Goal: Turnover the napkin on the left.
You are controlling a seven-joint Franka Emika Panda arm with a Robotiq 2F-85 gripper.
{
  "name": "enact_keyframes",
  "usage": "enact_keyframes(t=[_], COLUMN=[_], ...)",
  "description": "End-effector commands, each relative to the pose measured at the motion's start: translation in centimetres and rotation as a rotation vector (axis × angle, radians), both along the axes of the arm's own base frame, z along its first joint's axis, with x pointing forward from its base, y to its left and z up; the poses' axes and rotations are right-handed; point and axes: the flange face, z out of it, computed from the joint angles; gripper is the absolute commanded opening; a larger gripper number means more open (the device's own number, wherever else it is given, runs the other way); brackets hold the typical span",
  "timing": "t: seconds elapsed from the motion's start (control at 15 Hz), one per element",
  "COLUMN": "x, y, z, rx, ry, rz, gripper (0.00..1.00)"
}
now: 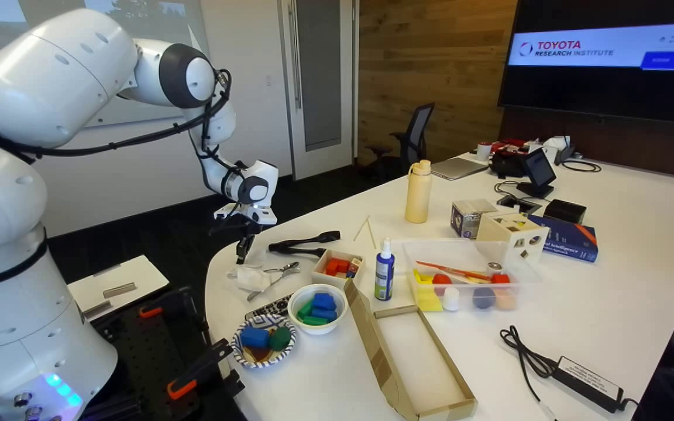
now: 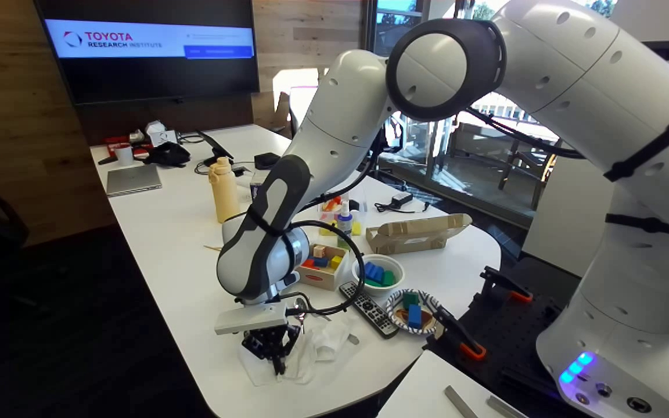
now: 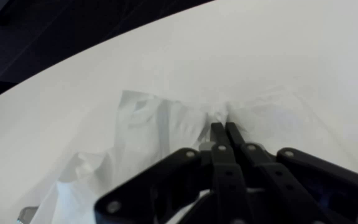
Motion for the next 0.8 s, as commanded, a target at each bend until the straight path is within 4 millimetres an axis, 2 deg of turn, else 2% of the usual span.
enact_keyframes(t=[0.0,0.27,0.73], x=[0.3,0.0,-0.4], y=[0.6,1.4,2.5], z=[0.8,1.9,4.1], rx=[-0.026,-0.023,0.013], ry=[0.001,-0.019,-0.055], rz=[0.007,0.035,0.078], gripper=[0.14,0.01,0.00])
